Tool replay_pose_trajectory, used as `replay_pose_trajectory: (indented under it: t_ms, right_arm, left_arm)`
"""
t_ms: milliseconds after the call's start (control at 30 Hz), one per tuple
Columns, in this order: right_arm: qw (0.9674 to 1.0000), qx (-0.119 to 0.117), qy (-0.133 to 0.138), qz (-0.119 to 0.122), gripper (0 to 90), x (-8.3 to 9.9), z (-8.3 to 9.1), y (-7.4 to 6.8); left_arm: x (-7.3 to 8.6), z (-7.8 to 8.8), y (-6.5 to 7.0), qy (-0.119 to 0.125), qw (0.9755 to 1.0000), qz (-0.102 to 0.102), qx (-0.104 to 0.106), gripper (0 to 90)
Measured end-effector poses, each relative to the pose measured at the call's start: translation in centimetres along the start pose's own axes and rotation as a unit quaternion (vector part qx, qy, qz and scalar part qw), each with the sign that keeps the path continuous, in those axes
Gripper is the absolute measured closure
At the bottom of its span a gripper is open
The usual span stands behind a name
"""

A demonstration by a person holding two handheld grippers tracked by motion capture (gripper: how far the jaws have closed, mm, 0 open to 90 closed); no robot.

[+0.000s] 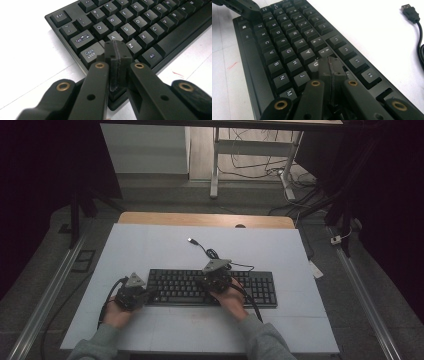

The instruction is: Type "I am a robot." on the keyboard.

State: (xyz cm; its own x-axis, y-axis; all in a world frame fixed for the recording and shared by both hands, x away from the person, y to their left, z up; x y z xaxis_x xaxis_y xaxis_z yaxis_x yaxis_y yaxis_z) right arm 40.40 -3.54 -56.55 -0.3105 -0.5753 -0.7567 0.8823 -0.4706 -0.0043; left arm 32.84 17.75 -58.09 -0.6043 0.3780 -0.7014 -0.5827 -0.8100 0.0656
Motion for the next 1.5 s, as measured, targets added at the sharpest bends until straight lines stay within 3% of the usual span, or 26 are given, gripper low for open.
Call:
replay_pose_trajectory:
  t_ms: [167,400,733,833,933,1067,1267,1500]
  right_arm:
    - [1.0000,0.005,-0.007,0.001,89.7,0.0,0.0,0.0]
    - [0.9999,0.003,0.013,0.005,89.6,-0.9,0.8,-0.4]
    - [0.9991,-0.007,0.040,-0.011,89.1,-1.4,2.4,-0.2]
    - [0.9992,-0.006,0.038,-0.014,83.1,-1.2,2.6,0.0]
    - [0.9990,-0.003,0.039,-0.020,71.3,-0.9,3.0,0.2]
    - [0.9991,0.000,0.037,-0.021,63.0,-0.5,3.6,0.5]
    - [0.9990,0.002,0.039,-0.023,56.4,0.3,4.5,0.9]
    - [0.9989,0.007,0.039,-0.026,54.1,1.2,5.6,1.3]
  left_arm:
    - [0.0,0.0,0.0,0.000,1.0000,0.000,0.000,88.2]
    - [0.0,0.0,0.0,0.001,1.0000,0.000,0.000,87.7]
    - [-0.3,0.6,0.0,0.020,0.9998,0.000,0.001,85.9]
    - [-0.5,0.9,0.0,0.032,0.9995,0.004,0.000,80.4]
    - [-0.7,1.4,-0.3,0.051,0.9986,0.014,-0.003,71.7]
    - [-0.7,1.6,-0.6,0.059,0.9979,0.025,-0.007,61.8]
    - [-0.7,1.7,-0.8,0.062,0.9974,0.034,-0.012,52.9]
    - [-0.7,1.7,-0.9,0.063,0.9972,0.037,-0.014,48.5]
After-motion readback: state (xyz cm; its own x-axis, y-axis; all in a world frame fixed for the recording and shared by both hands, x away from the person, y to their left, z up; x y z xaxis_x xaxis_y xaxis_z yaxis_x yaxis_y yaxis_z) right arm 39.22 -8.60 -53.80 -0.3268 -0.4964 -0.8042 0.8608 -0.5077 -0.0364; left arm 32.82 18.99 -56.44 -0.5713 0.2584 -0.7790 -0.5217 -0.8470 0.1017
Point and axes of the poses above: each handheld gripper's, and its own axes: z roughly backward along the jaws, x roughly out of its underside, y roughly to its right, the point moved 7 cm from there along -z, roughly forward along the jaws, and after that the axes turned 1 degree about -z, right-handed, at the moved point
